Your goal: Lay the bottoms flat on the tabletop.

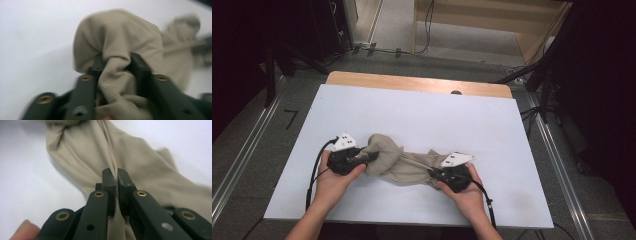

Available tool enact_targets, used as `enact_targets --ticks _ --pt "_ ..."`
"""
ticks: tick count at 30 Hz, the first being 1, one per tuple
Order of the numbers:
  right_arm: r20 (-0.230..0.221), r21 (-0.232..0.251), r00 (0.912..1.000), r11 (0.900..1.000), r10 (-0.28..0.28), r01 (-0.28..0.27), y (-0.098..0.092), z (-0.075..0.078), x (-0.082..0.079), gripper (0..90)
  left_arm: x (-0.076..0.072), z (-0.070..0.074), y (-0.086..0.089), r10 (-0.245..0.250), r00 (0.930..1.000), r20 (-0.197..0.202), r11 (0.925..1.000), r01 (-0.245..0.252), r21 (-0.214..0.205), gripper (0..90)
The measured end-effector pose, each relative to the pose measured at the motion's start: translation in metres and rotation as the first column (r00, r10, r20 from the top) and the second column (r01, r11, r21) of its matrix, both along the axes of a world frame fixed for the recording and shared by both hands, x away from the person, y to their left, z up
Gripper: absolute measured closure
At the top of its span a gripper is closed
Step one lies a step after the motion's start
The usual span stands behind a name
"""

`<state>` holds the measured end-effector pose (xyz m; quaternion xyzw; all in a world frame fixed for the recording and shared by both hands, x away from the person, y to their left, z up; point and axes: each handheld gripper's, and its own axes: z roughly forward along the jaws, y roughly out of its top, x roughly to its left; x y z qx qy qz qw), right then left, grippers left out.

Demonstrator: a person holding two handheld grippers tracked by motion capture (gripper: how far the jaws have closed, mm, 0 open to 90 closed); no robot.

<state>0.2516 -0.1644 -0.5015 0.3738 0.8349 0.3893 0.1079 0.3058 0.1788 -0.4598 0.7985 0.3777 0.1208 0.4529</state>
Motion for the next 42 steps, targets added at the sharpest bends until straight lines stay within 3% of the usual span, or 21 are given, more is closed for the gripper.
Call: enact_targets --ticks 1,2,3,6,8,9,11,14,16,17,20,21,22,23,27,30,31,35,38,39,42 --pt "0.014 -0.003 0.9996 0.9997 -0.024 0.024 -0.016 0.004 -0.013 85.4 0.005 0.003 0.004 0.022 0.9997 -0.007 0.9995 -0.022 -0.024 83.8" --pt "0.014 -0.003 0.9996 0.9997 -0.024 0.024 -0.016 0.004 -0.013 85.4 0.01 0.005 0.007 0.031 0.9994 -0.017 0.9988 -0.031 -0.037 83.8" --pt "0.019 0.012 0.9984 0.9985 -0.053 0.053 -0.035 0.006 -0.025 85.4 0.015 0.005 0.008 0.034 0.9989 -0.031 0.9989 -0.035 -0.03 84.7" --pt "0.011 0.023 0.9963 0.9961 -0.085 0.085 -0.053 0.008 -0.038 85.4 0.028 -0.003 0.01 0.07 0.9946 -0.076 0.9975 -0.069 0.011 84.3" --pt "0.007 0.03 0.9948 0.9944 -0.101 0.101 -0.067 0.009 -0.05 85.3 0.034 -0.007 0.016 0.088 0.9884 -0.124 0.9959 -0.09 -0.01 76.0" --pt "-0.001 0.037 0.9952 0.9945 -0.098 0.098 -0.072 0.009 -0.054 84.6 0.034 -0.007 0.019 0.089 0.9863 -0.139 0.9954 -0.093 -0.022 64.9" --pt "-0.015 0.078 0.998 0.995 -0.061 0.062 -0.076 0.008 -0.06 72.9 0.026 -0.001 0.022 0.054 0.9926 -0.109 0.9966 -0.061 -0.055 56.8" --pt "0.039 0.094 0.9981 0.9946 -0.048 0.044 -0.07 0.014 -0.062 51.2 0.008 0.015 0.016 -0.021 0.9982 -0.056 0.9968 0.017 -0.078 47.8" --pt "0.067 0.106 0.9966 0.9935 -0.048 0.04 -0.061 0.019 -0.056 45.6 -0.003 0.027 0.008 -0.058 0.9982 -0.016 0.9942 0.056 -0.092 44.9" --pt "0.083 0.08 0.9956 0.9962 -0.043 0.037 -0.047 0.022 -0.045 42.0 -0.006 0.031 0.003 -0.069 0.9976 0.001 0.9943 0.069 -0.081 39.6" --pt "0.076 0.074 0.9969 0.9972 -0.018 0.013 -0.03 0.022 -0.031 38.9 -0.008 0.033 -0.016 -0.083 0.9959 0.038 0.9966 0.083 -0.001 35.6" --pt "0.06 0.044 0.9981 0.999 0.01 -0.013 -0.009 0.018 -0.017 35.4 -0.004 0.03 -0.021 -0.086 0.9959 0.028 0.9958 0.085 0.034 29.0" --pt "0.06 0.044 0.9981 0.999 0.01 -0.013 -0.009 0.018 -0.017 35.4 0.0 0.026 -0.027 -0.083 0.9965 0.014 0.995 0.082 0.058 29.0" --pt "0.051 0.007 0.9986 0.9999 0.015 -0.015 0.009 0.012 -0.005 34.3 0.005 0.021 -0.031 -0.073 0.9973 0.004 0.9935 0.073 0.088 24.7" --pt "0.016 -0.047 0.9994 0.9984 0.032 -0.031 0.027 -0.003 0.008 35.1 0.031 0.004 -0.03 0.016 0.9987 -0.048 0.9903 -0.009 0.139 25.0" --pt "-0.006 -0.063 0.997 0.995 0.077 -0.077 0.031 -0.011 0.005 66.0 0.046 -0.002 -0.015 0.076 0.9928 -0.093 0.9949 -0.069 0.074 41.8" --pt "-0.019 -0.037 0.9936 0.993 0.112 -0.112 0.027 -0.007 -0.002 83.1 0.05 -0.003 -0.01 0.091 0.9902 -0.107 0.995 -0.085 0.052 51.5" --pt "-0.006 -0.073 0.9914 0.9888 0.131 -0.131 0.022 -0.002 -0.019 85.3 0.057 -0.006 0.006 0.173 0.98 -0.098 0.9845 -0.169 0.046 64.1" --pt "-0.013 -0.035 0.9944 0.9939 0.105 -0.105 0.013 -0.001 -0.038 85.6 0.061 -0.01 0.017 0.253 0.9639 -0.082 0.9644 -0.245 0.099 68.2" --pt "-0.029 0.001 0.997 0.9974 0.071 -0.071 0.004 -0.002 -0.051 85.6 0.063 -0.014 0.026 0.287 0.9521 -0.105 0.9556 -0.277 0.101 69.6" --pt "-0.054 0.019 0.9964 0.9978 0.065 -0.064 -0.003 -0.006 -0.062 85.1 0.064 -0.018 0.034 0.276 0.9498 -0.148 0.9607 -0.267 0.077 69.4"
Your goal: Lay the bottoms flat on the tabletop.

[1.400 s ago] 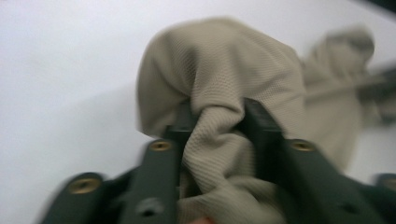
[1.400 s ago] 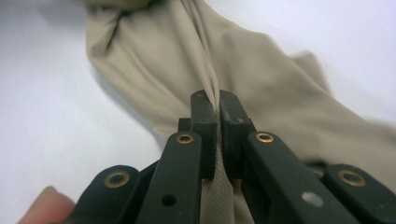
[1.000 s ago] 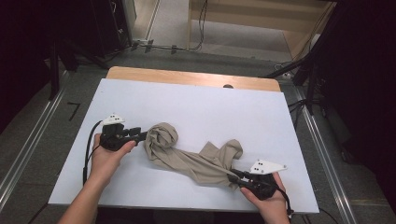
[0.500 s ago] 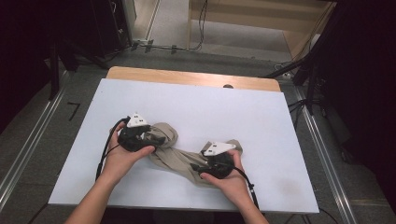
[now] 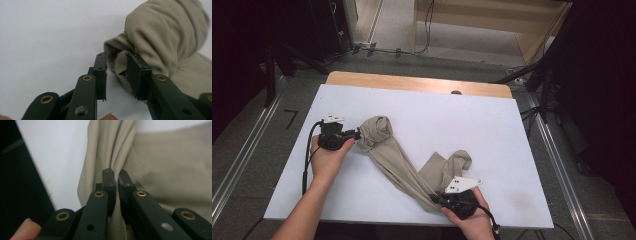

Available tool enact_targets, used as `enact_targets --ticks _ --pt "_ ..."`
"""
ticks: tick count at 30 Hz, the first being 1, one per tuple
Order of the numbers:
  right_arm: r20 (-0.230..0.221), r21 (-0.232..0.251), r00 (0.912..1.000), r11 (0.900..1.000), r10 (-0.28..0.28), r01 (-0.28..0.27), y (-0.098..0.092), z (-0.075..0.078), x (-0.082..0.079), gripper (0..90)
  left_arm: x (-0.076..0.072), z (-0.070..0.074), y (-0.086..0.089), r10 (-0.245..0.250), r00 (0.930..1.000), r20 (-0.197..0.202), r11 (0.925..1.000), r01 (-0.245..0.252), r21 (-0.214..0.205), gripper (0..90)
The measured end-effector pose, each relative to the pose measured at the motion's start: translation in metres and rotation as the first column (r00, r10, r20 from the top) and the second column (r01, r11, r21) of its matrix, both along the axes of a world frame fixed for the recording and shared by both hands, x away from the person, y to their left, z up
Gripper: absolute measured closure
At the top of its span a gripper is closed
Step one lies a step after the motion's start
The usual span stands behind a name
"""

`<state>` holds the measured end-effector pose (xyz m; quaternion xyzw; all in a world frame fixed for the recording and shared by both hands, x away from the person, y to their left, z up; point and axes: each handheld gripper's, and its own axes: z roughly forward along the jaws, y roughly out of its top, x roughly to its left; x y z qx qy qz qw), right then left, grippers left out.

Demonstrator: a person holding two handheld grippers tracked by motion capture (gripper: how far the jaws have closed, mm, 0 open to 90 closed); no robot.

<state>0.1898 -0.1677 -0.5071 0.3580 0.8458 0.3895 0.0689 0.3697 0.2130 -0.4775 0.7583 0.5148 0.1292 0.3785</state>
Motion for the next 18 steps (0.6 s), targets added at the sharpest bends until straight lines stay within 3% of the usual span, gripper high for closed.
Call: enact_targets --ticks 1,2,3,4,5,6,9,10,11,12,13,15,16,17,18 --pt "-0.018 -0.004 0.9986 0.9987 0.05 -0.05 -0.001 -0.001 -0.006 76.8 -0.002 -0.001 0.003 -0.015 0.9999 0.002 0.9998 0.015 -0.013 62.8" --pt "-0.018 -0.004 0.9986 0.9987 0.05 -0.05 -0.001 -0.001 -0.006 76.8 -0.005 0.0 0.005 -0.03 0.9995 0.012 0.999 0.03 -0.034 62.8" --pt "0.003 0.006 0.9967 0.9967 0.081 -0.081 0.001 0.002 -0.008 58.2 -0.008 0.001 0.006 -0.042 0.9988 0.024 0.9975 0.044 -0.055 52.7" --pt "0.003 0.006 0.9967 0.9967 0.081 -0.081 0.001 0.002 -0.008 58.2 -0.012 0.003 0.009 -0.054 0.9977 0.04 0.9954 0.057 -0.077 52.7" --pt "0.022 0.015 0.9964 0.9965 0.082 -0.082 0.001 0.005 -0.007 51.9 -0.015 0.004 0.012 -0.054 0.9969 0.058 0.9928 0.06 -0.104 49.6" --pt "0.055 0.025 0.9969 0.998 0.057 -0.058 0.004 0.012 -0.003 46.5 -0.021 0.006 0.016 -0.066 0.9953 0.071 0.9854 0.077 -0.152 46.2" --pt "0.076 0.026 0.9968 0.9993 0.026 -0.028 0.008 0.017 0.006 44.2 -0.027 0.007 0.016 -0.108 0.9918 0.069 0.9789 0.118 -0.167 44.2" --pt "0.083 0.031 0.9965 0.9994 0.013 -0.016 0.011 0.02 0.012 44.2 -0.031 0.007 0.014 -0.135 0.9886 0.067 0.9765 0.144 -0.16 43.9" --pt "0.102 0.043 0.9948 0.9991 -0.005 0.001 0.018 0.025 0.022 44.2 -0.039 0.006 0.006 -0.17 0.983 0.07 0.976 0.178 -0.126 43.9" --pt "0.102 0.043 0.9948 0.9991 -0.005 0.001 0.018 0.025 0.022 44.2 -0.039 0.006 0.006 -0.17 0.983 0.07 0.976 0.178 -0.126 44.0" --pt "0.109 0.044 0.994 0.999 -0.006 0.001 0.022 0.027 0.028 44.2 -0.042 0.004 0.001 -0.181 0.9819 0.057 0.9776 0.186 -0.099 44.0" --pt "0.102 0.006 0.9946 0.9998 -0.018 0.017 0.04 0.029 0.048 41.8 -0.044 -0.002 -0.009 -0.182 0.9828 0.03 0.9821 0.183 -0.043 43.7" --pt "0.102 0.006 0.9946 0.9998 -0.018 0.017 0.04 0.029 0.048 41.8 -0.043 -0.006 -0.013 -0.173 0.9848 0.019 0.9846 0.173 -0.025 43.7" --pt "0.095 -0.004 0.9952 0.9997 -0.026 0.026 0.045 0.026 0.055 41.5 -0.041 -0.009 -0.016 -0.16 0.9871 0.01 0.987 0.16 -0.019 37.8" --pt "0.079 -0.008 0.9962 0.9993 -0.036 0.037 0.051 0.023 0.063 41.1 -0.039 -0.013 -0.018 -0.145 0.9894 0.001 0.9894 0.145 -0.011 37.8"
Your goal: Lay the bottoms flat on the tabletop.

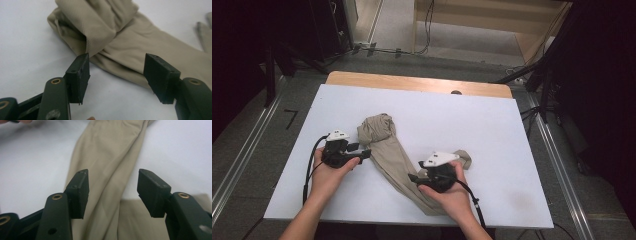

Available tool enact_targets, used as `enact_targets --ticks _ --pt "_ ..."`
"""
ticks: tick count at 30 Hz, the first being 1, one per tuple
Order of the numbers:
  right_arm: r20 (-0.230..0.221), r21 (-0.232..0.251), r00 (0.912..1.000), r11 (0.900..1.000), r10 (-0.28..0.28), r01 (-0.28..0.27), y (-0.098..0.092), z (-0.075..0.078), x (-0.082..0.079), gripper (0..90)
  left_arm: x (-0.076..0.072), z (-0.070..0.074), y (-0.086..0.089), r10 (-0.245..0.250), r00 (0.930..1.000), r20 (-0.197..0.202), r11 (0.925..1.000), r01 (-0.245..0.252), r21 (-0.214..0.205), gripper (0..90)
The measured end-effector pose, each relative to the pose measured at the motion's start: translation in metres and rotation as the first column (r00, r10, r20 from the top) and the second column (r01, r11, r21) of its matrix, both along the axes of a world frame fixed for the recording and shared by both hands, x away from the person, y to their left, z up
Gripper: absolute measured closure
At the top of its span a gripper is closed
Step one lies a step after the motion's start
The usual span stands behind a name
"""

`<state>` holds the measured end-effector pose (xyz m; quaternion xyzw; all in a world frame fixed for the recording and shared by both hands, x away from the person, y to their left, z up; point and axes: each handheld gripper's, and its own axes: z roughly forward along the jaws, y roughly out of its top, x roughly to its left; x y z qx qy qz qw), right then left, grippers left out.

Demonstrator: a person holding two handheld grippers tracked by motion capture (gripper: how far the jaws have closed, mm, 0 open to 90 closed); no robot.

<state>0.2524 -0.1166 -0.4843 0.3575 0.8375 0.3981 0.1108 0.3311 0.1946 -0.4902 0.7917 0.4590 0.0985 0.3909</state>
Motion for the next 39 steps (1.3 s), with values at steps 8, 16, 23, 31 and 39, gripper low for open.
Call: enact_targets --ticks 8,16,23,31,39 --pt "-0.068 -0.061 0.9965 0.9967 0.05 -0.054 0.027 -0.027 0.011 73.5 0.009 -0.003 -0.015 0.006 0.9997 0.025 1.0 -0.006 -0.001 57.0" --pt "-0.086 -0.063 0.9871 0.9881 0.135 -0.14 0.016 -0.023 -0.028 80.8 0.018 0.009 -0.043 -0.056 0.9966 0.06 0.9979 0.058 -0.029 75.8" --pt "-0.1 -0.034 0.9764 0.9801 0.191 -0.196 -0.005 -0.024 -0.078 80.9 0.05 0.018 -0.063 -0.001 0.9928 0.12 0.9992 0.006 -0.04 80.6" --pt "-0.043 0.028 0.9859 0.9866 0.162 -0.161 -0.031 -0.005 -0.083 53.1 0.041 0.034 -0.042 0.007 0.9907 0.136 0.9968 0.004 -0.08 49.6" --pt "0.044 0.069 0.999 0.9976 -0.005 0.002 -0.023 0.015 -0.023 49.9 -0.003 0.021 -0.052 -0.254 0.9631 0.09 0.9635 0.26 -0.066 70.7"
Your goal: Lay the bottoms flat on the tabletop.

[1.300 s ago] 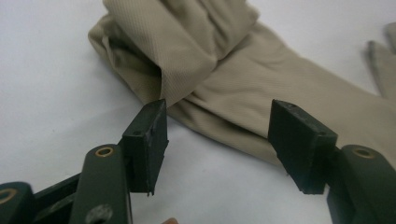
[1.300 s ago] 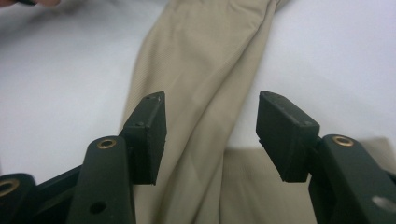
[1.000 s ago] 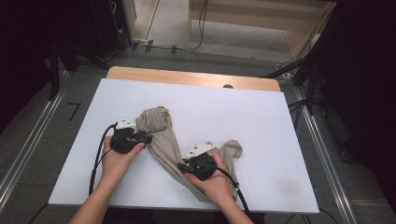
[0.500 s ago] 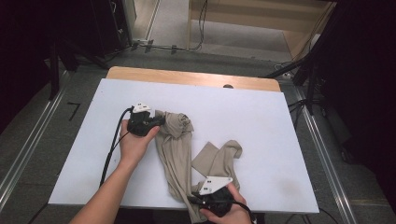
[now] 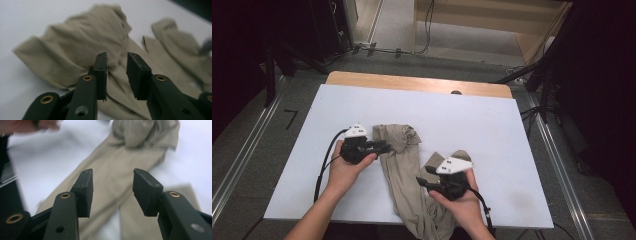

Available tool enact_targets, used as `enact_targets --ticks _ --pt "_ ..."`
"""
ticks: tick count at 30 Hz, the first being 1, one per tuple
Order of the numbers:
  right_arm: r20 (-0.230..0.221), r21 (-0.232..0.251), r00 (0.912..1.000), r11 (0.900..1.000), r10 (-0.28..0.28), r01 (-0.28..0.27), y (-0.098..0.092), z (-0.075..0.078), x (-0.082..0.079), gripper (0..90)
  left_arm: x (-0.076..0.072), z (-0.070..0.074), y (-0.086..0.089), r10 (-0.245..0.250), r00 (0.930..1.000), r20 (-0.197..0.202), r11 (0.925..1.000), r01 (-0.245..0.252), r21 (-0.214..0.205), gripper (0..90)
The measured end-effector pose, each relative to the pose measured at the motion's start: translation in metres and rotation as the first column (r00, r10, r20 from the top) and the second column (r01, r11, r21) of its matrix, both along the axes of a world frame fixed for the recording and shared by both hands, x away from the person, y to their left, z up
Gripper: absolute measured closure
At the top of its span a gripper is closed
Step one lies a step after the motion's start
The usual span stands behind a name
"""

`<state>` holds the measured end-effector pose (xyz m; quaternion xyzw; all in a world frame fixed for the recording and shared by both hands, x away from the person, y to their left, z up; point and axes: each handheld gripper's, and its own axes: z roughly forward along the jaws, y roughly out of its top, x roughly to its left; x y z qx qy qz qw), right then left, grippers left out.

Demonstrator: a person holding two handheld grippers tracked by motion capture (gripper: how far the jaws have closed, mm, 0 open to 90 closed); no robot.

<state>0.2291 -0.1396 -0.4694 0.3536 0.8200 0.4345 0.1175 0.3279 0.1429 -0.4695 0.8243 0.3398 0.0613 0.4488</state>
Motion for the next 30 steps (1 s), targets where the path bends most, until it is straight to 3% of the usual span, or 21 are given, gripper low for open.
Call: enact_targets --ticks 2,4,7,9,10,11,13,14,16,17,18,19,20,23,25,27,28,30 --pt "0.014 -0.012 0.9999 0.9999 -0.001 0.001 0.01 -0.001 0.015 50.1 0.001 -0.007 -0.011 0.013 0.9999 0.009 0.9987 -0.013 0.05 69.6" --pt "-0.006 -0.01 0.9999 0.9998 -0.014 0.014 0.02 -0.004 0.032 48.4 0.007 -0.012 -0.019 0.036 0.9993 0.012 0.9974 -0.036 0.061 58.4" --pt "-0.046 -0.02 0.9976 0.9985 -0.052 0.051 0.036 -0.015 0.047 45.1 0.018 -0.018 -0.033 0.027 0.9996 0.008 0.9958 -0.028 0.087 56.7" --pt "-0.06 -0.038 0.9967 0.9979 -0.054 0.052 0.044 -0.021 0.049 45.5 0.023 -0.02 -0.044 0.023 0.9986 0.048 0.9884 -0.03 0.149 74.4" --pt "-0.072 -0.05 0.9963 0.9979 -0.046 0.042 0.047 -0.025 0.049 47.1 0.027 -0.02 -0.048 0.017 0.9985 0.051 0.9847 -0.026 0.172 77.7" --pt "-0.086 -0.06 0.9957 0.9978 -0.034 0.029 0.051 -0.028 0.048 52.6 0.032 -0.019 -0.051 0.029 0.998 0.057 0.9828 -0.039 0.18 84.1" --pt "-0.094 -0.093 0.9955 0.9957 -0.007 -0.001 0.056 -0.034 0.043 63.3 0.046 -0.016 -0.054 0.079 0.9946 0.067 0.9799 -0.09 0.178 88.2" --pt "-0.104 -0.1 0.9946 0.9949 -0.002 -0.009 0.057 -0.036 0.042 67.4 0.054 -0.014 -0.053 0.12 0.99 0.074 0.9769 -0.131 0.168 88.7" --pt "-0.116 -0.106 0.9933 0.9942 0.004 -0.017 0.056 -0.04 0.037 78.1 0.07 -0.009 -0.047 0.198 0.9753 0.097 0.9629 -0.212 0.166 88.6" --pt "-0.118 -0.099 0.9929 0.9949 0.009 -0.021 0.055 -0.04 0.036 82.3 0.077 -0.006 -0.042 0.241 0.9636 0.116 0.9527 -0.257 0.162 88.3" --pt "-0.133 -0.095 0.991 0.9952 0.011 -0.023 0.053 -0.039 0.035 85.4 0.084 -0.001 -0.032 0.295 0.9468 0.128 0.9404 -0.312 0.136 88.1" --pt "-0.145 -0.098 0.9894 0.9949 0.01 -0.024 0.05 -0.038 0.032 86.5 0.086 0.003 -0.025 0.324 0.9395 0.111 0.9369 -0.335 0.1 88.4" --pt "-0.149 -0.098 0.9888 0.9947 0.015 -0.03 0.048 -0.038 0.03 86.6 0.089 0.01 -0.013 0.332 0.9401 0.077 0.9408 -0.336 0.045 89.9" --pt "-0.165 -0.091 0.9838 0.9923 0.069 -0.085 0.041 -0.033 0.022 86.4 0.085 0.022 0.005 0.324 0.9415 0.092 0.9456 -0.325 -0.006 86.0" --pt "-0.15 -0.061 0.9839 0.9923 0.097 -0.107 0.035 -0.027 0.02 83.8 0.078 0.024 0.015 0.286 0.9564 0.057 0.9579 -0.285 -0.038 81.2" --pt "-0.112 -0.028 0.9892 0.9948 0.094 -0.098 0.031 -0.02 0.021 74.3 0.067 0.019 0.018 0.228 0.9733 0.031 0.9734 -0.226 -0.033 76.2" --pt "-0.081 -0.033 0.9954 0.9979 0.052 -0.055 0.03 -0.014 0.025 70.1 0.063 0.015 0.017 0.205 0.9786 0.016 0.9783 -0.204 -0.035 72.1" --pt "-0.047 -0.021 0.9989 0.9998 -0.005 0.004 0.028 -0.008 0.035 63.7 0.05 0.002 0.012 0.135 0.9904 -0.027 0.9908 -0.136 -0.007 68.0"
